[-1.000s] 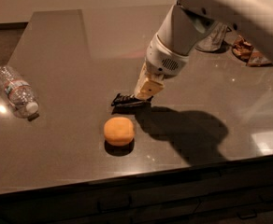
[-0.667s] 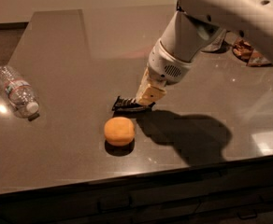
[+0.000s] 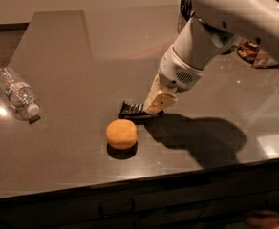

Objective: Move rxbar chocolate near orange

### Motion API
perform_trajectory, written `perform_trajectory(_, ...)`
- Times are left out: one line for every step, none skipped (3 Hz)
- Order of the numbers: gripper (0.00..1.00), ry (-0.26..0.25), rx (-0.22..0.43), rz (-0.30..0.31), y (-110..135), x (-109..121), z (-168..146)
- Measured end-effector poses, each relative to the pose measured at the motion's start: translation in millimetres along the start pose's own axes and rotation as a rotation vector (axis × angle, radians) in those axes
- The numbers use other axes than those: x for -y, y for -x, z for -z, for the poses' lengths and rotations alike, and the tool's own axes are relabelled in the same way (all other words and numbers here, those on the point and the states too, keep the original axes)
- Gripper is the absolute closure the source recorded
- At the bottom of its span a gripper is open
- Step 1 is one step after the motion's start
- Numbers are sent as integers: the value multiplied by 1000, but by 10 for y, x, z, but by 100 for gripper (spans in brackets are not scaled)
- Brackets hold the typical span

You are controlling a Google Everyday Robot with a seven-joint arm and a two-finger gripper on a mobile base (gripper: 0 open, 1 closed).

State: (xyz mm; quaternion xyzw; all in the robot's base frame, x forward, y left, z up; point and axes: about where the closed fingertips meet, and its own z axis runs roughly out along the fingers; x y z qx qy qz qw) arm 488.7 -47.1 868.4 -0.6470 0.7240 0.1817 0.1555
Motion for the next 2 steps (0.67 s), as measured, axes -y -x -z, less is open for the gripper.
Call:
perform_trajectory(4, -2, -1, 4, 18, -8, 0)
perform_trajectory(0, -3, -2, 5, 23, -11, 0)
